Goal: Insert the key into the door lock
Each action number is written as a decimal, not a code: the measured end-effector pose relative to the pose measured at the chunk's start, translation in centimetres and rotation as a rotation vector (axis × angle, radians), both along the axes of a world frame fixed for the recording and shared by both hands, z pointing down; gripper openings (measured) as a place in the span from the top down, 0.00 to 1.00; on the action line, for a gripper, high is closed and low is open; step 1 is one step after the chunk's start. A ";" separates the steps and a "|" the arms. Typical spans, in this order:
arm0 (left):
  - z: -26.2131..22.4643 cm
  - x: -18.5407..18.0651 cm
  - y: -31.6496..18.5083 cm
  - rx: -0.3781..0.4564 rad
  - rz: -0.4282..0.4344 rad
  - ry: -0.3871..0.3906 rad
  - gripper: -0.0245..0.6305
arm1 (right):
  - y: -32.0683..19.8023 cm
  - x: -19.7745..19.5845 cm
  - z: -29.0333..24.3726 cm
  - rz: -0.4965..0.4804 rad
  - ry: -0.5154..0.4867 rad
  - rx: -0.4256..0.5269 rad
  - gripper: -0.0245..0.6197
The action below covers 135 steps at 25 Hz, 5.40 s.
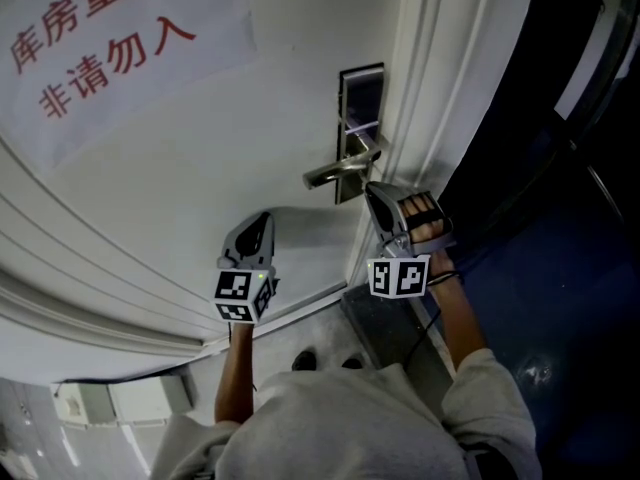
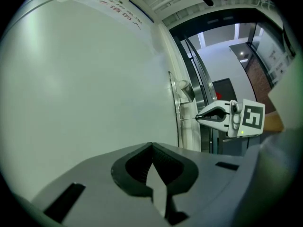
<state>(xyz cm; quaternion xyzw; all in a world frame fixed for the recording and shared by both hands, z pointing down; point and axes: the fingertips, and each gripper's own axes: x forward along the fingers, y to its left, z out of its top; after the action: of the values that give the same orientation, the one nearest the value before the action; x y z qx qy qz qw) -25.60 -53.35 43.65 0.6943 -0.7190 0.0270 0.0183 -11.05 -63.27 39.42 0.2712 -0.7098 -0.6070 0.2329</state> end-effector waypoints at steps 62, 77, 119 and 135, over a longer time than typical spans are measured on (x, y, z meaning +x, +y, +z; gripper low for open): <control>-0.3 1.8 -0.5 0.027 0.068 -0.012 0.94 | -2.3 -1.5 0.8 0.047 0.091 0.040 0.76; -0.4 5.3 -3.0 0.030 0.160 -0.007 0.94 | 0.1 5.3 1.5 0.126 -0.005 -0.027 0.90; 2.1 15.7 -7.5 -0.006 0.434 0.014 0.94 | 3.3 28.1 5.8 0.565 -1.004 -0.696 0.93; 3.0 15.3 -7.3 -0.025 0.418 0.017 0.94 | 2.8 27.4 6.0 0.560 -0.991 -0.708 0.93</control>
<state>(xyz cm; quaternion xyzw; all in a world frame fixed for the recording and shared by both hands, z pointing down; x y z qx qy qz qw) -10.26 -60.64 46.66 0.8282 -0.5588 0.0331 0.0269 16.32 -60.46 45.47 0.5990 -0.7920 -0.0580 0.1031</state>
